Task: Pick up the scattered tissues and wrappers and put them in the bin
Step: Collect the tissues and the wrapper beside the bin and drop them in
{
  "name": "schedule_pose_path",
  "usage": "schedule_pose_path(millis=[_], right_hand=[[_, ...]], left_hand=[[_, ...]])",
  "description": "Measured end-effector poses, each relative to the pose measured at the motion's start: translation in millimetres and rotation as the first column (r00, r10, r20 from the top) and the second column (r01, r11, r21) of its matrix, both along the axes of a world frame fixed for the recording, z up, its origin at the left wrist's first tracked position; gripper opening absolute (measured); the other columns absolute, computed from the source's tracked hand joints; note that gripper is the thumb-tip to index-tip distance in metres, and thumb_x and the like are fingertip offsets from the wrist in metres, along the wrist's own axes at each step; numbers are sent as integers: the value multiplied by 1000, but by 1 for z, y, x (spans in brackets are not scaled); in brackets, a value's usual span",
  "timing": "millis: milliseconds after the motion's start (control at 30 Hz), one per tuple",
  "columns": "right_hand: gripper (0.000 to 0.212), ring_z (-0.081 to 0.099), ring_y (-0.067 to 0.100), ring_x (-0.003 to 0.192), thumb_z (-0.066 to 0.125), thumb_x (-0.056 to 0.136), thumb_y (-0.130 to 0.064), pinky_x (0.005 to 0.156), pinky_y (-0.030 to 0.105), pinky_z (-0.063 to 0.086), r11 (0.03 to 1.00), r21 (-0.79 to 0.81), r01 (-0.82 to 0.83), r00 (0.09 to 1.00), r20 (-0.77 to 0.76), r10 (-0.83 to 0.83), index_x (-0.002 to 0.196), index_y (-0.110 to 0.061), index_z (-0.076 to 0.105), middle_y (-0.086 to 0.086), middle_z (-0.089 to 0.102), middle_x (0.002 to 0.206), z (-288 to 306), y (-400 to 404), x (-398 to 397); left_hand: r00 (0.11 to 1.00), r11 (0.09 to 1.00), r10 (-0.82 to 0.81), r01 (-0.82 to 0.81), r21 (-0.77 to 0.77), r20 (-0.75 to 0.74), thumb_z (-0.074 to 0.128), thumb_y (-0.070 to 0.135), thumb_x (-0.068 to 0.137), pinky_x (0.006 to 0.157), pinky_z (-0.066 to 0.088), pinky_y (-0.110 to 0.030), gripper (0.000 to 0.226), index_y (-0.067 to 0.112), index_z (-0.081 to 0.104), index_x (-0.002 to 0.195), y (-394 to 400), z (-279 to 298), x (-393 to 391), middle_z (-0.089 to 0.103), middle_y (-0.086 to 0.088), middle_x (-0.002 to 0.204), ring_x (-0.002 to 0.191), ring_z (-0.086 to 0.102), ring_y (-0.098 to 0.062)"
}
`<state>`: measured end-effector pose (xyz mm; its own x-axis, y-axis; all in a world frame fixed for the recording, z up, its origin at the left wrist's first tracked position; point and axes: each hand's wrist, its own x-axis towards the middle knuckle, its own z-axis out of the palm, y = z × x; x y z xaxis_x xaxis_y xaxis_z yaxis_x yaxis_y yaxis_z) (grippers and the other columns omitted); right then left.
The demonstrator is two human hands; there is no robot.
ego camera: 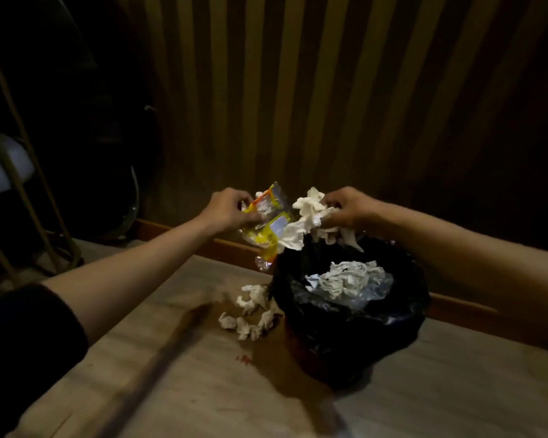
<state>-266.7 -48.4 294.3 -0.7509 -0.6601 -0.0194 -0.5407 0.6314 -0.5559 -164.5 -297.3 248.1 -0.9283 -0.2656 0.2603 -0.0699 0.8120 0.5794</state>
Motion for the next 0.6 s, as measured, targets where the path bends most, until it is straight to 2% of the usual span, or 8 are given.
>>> schedule_pose_path(millis=[67, 100, 200, 300, 400, 467, 533, 600], right_hand=[[23, 66, 18, 80, 76, 84, -11, 66, 29, 52, 1000, -3, 30, 998, 53, -29, 106, -11, 71, 9, 72, 92, 13, 20, -13], [22, 67, 15, 79, 76, 84, -11, 64, 24, 52, 999, 12, 45, 997, 68, -46, 106, -10, 71, 7, 73, 92, 19, 30, -18], [30, 66, 9, 74, 75, 85, -10, 59, 20, 49, 986, 130, 105, 993, 45, -112, 114, -12, 69, 3, 71, 93, 38, 54, -30], [49, 64, 19, 90, 76, 84, -12, 71, 29, 53, 960, 207, 186, 981, 22, -195, 130, -13, 61, 6, 65, 110, 45, 69, -42], [53, 64, 28, 107, 78, 81, -13, 91, 44, 56, 930, 272, 246, 969, -36, -246, 131, -17, 61, 8, 64, 121, 39, 74, -48], [50, 62, 26, 108, 77, 82, -12, 84, 40, 57, 927, 286, 242, 970, -36, -242, 130, -19, 62, 7, 63, 124, 34, 74, -48], [48, 61, 23, 102, 75, 85, -11, 71, 30, 53, 930, 300, 210, 977, -21, -214, 131, -18, 62, 3, 60, 121, 30, 74, -47], [44, 63, 19, 90, 73, 87, -9, 67, 27, 53, 936, 301, 182, 981, 10, -194, 129, -14, 63, 4, 62, 112, 28, 73, -43]], left_hand=[[999, 998, -42, 43, 42, -29, 78, 46, 76, 64, 41, -29, 40, 15, 72, 101, 23, 8, -12, 65, -2, 90, 83, 59, -17], [998, 996, -55, 57, 63, -38, 78, 46, 76, 66, 43, -30, 41, 13, 72, 100, 35, 11, -19, 65, -3, 92, 84, 60, -17], [997, 990, -56, 63, 125, -59, 78, 50, 74, 71, 55, -37, 42, 12, 72, 92, 68, 11, -39, 70, -5, 92, 84, 66, -19], [996, 991, -87, 88, 97, -13, 76, 52, 75, 70, 54, -38, 41, 13, 72, 88, 99, 1, -59, 72, -4, 88, 80, 68, -20], [974, 983, -179, 172, 59, 139, 76, 49, 77, 73, 53, -32, 42, 16, 73, 103, 125, -11, -68, 71, 1, 93, 86, 66, -17], [931, 960, -274, 280, 7, 240, 75, 49, 78, 75, 45, -26, 47, 21, 71, 115, 137, -14, -65, 67, 3, 99, 91, 60, -13], [913, 940, -320, 340, -36, 253, 73, 51, 78, 85, 48, -29, 48, 24, 70, 118, 138, -17, -62, 69, 1, 112, 102, 62, -15], [914, 939, -314, 340, -60, 256, 72, 54, 79, 95, 49, -32, 48, 24, 70, 117, 131, -20, -60, 69, 2, 120, 110, 62, -15]])
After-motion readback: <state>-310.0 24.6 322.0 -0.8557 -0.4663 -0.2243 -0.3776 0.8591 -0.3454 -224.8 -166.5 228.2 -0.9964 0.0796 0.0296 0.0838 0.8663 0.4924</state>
